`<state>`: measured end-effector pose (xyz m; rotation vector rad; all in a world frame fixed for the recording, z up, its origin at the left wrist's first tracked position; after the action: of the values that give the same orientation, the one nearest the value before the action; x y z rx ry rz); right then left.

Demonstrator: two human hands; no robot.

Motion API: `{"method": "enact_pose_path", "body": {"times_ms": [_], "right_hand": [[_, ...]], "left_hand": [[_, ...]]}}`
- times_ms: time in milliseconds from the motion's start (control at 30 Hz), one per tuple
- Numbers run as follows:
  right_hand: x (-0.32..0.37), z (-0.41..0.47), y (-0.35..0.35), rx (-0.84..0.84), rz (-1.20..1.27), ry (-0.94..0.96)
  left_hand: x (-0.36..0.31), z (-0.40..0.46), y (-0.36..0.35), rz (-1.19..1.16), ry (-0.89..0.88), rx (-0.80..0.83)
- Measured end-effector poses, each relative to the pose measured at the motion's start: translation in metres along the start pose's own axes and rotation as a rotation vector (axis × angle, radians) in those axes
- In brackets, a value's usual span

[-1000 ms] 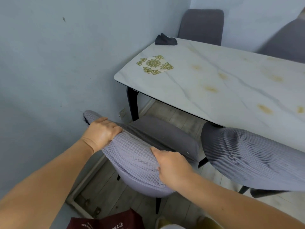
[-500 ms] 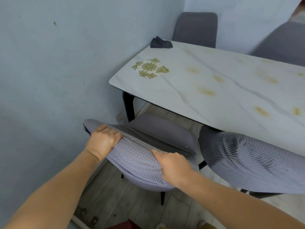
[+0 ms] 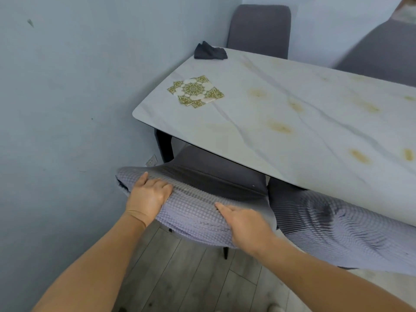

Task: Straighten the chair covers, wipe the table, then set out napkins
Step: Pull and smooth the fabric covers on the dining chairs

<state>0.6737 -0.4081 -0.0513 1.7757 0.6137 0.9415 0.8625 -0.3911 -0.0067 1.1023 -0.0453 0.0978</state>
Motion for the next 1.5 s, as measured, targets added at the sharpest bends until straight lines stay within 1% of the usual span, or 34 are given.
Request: {"method": "enact_pose_path", "body": {"times_ms": [133,300,433,600,733,867,1000,1233,1367,1500], "right_hand": [[-0.001,0.014,0.001,-0.02,0.01,0.001],[-0.017,0.03,0.016,-0.08,-0.022,-0.046],[-0.023,0.043,0.016,-0.075,0.004,-0.069],[-0.039,0.049,0.024,-0.11,0.013,-0.092],[-0.035,0.056,0.025,-0.152,0.011,-0.089],[-0.038,0.062,0.025,-0.139,0.003,-0.073],[-0.038,0.066,0.024,-0.052,0.028,-0.032],[-0.041,0.072,0.013,0.045,0.133,-0.003],[-0.042,0.074,0.011,0.048,0.198,0.04],[-0.042,0.074,0.01,0.015,0.226,0.067]], "left_hand": [[0.011,0.009,-0.01,-0.004,-0.004,-0.006],[0.018,0.035,-0.017,-0.006,-0.031,-0.035],[0.021,0.048,-0.029,-0.005,-0.047,-0.036],[0.02,0.063,-0.041,-0.024,-0.068,-0.071],[0.027,0.069,-0.048,-0.023,-0.096,-0.051],[0.031,0.071,-0.055,-0.021,-0.077,-0.034],[0.032,0.068,-0.055,-0.064,-0.009,-0.002],[0.029,0.063,-0.055,-0.062,0.015,0.045],[0.025,0.063,-0.053,-0.031,0.06,0.096],[0.023,0.063,-0.054,0.019,0.081,0.146]]}}
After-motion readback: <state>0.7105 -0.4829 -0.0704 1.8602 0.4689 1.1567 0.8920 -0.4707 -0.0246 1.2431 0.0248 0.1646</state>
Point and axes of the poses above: each hand's wrist, its own z-axis towards the middle knuckle, its own y-axis out of the back of the hand, x = y × z, the point moved 7 cm from there along z, towards the middle knuckle, and after that the axes turned 13 degrees about y, right-handed, at the moved point
